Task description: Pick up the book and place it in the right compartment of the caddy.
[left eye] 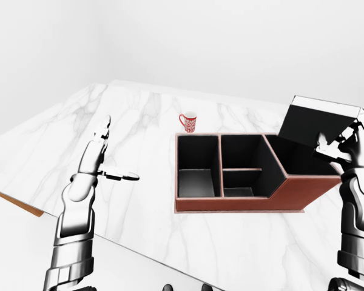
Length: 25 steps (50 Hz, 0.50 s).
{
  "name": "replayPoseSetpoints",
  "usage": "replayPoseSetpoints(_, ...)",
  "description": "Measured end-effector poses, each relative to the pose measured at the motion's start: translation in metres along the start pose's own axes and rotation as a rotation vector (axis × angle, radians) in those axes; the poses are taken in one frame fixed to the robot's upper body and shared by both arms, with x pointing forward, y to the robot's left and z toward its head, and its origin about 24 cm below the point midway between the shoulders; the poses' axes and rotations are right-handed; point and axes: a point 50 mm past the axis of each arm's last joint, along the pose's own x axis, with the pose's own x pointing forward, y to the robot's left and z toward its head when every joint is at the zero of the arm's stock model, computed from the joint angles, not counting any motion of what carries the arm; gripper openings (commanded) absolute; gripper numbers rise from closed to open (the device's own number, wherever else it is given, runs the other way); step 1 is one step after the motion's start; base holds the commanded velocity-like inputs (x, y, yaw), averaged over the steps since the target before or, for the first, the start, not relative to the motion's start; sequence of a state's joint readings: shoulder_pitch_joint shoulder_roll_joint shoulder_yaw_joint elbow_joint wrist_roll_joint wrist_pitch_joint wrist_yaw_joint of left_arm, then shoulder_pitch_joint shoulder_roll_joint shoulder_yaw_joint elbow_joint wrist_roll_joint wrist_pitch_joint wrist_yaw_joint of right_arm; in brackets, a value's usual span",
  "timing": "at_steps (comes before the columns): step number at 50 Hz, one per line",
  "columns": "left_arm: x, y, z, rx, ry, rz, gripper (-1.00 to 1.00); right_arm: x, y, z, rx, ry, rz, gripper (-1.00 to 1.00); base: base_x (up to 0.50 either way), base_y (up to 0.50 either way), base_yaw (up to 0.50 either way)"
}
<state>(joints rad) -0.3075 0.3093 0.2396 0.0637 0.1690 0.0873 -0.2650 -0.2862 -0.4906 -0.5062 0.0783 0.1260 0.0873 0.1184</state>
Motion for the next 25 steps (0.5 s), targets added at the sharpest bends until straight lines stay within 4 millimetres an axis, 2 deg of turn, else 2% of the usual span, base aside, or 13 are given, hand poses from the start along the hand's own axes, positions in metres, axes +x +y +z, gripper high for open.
replayPoseSetpoints(25,0.001,-0.001,0.0,0.003,0.0,-0.003,1.0,-0.004,-0.004,-0.017,-0.002,0.069,-0.008,-1.0,0.0,0.0,0.0)
